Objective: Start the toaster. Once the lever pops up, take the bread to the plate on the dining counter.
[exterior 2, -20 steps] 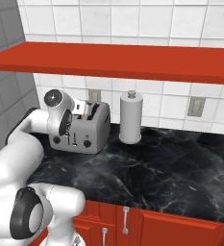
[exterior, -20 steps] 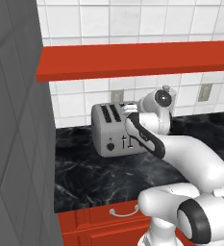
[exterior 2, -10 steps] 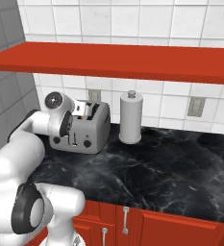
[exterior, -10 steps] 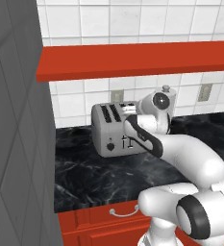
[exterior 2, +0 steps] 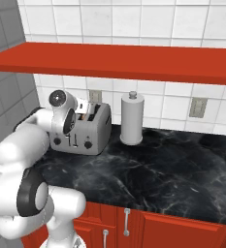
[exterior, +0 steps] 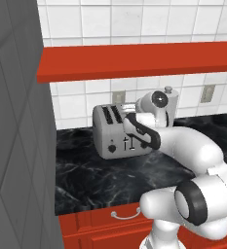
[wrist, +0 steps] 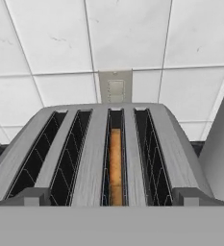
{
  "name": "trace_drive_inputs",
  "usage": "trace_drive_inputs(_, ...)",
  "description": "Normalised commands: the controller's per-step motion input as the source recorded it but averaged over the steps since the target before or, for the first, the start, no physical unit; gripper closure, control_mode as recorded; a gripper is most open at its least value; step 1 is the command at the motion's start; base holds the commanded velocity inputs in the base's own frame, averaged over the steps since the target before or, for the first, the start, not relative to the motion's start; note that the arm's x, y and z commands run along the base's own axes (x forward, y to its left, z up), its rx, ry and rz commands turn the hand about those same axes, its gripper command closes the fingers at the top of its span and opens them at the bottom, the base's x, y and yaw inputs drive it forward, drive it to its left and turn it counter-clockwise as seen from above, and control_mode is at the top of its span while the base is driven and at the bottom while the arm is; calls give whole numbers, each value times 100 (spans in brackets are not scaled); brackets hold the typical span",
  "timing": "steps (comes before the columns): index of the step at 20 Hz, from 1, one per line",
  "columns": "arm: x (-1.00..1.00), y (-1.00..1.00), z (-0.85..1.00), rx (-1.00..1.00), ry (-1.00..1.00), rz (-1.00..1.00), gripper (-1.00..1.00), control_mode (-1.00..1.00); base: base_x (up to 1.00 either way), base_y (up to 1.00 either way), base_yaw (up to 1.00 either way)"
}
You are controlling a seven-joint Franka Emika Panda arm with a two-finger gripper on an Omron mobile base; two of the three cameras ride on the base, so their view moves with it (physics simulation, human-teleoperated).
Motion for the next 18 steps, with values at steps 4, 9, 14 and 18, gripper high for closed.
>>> trace_drive_inputs(4,12,0,-2,0,0,0,-100,-100,0,0,0)
trace_drive_inputs(9,8,0,-10,0,0,0,-100,-100,0,0,0)
trace_drive_inputs(14,11,0,-12,1,0,-1,-100,-100,0,0,0)
trace_drive_inputs(18,5,0,-12,3,0,-6,-100,-100,0,0,0)
